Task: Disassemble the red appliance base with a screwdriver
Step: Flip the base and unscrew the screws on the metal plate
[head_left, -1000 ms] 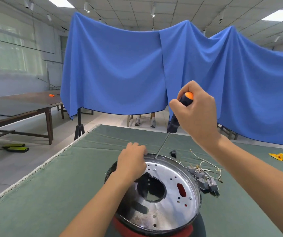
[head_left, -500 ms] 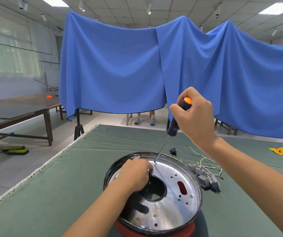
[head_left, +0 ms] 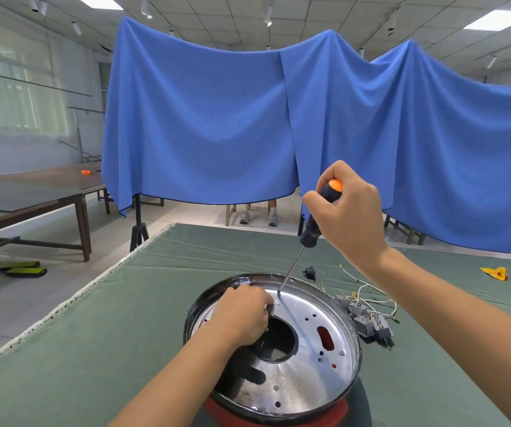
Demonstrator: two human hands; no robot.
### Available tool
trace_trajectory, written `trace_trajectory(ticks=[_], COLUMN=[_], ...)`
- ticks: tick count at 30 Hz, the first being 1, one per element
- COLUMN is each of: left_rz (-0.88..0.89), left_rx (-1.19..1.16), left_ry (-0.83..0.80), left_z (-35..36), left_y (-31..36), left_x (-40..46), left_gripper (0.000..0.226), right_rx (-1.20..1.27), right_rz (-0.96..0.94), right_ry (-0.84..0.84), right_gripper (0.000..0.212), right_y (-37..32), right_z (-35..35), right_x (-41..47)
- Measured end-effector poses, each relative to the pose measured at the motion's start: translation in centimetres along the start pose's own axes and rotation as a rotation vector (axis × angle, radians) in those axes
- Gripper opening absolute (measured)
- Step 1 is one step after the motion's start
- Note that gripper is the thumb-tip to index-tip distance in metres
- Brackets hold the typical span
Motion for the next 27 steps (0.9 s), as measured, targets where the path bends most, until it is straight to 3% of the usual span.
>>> trace_trajectory(ticks=[21,27], left_rz=[-0.019,-0.122], left_rx=[-0.018,-0.013], left_ry=[0.032,0.002], left_z=[0.1,-0.2], left_y=[0.1,-0.4], left_x=[0.2,1.0], left_gripper=[0.023,0.025], right_rx=[-0.132,-0.149], right_rz=[0.138,0.164], right_ry=[-0.032,-0.085], right_gripper=[0.015,0.015], right_y=[1.1,1.3], right_z=[1.4,2.0], right_x=[1.6,2.0])
Point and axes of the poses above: each hand's wrist, its own x-axis towards the middle knuckle, its own z-axis out of the palm, y = z × x, the point moved 8 cm from there along x, towards the middle knuckle, and after that the axes turned 4 degrees about -z, right-handed, at the moved point
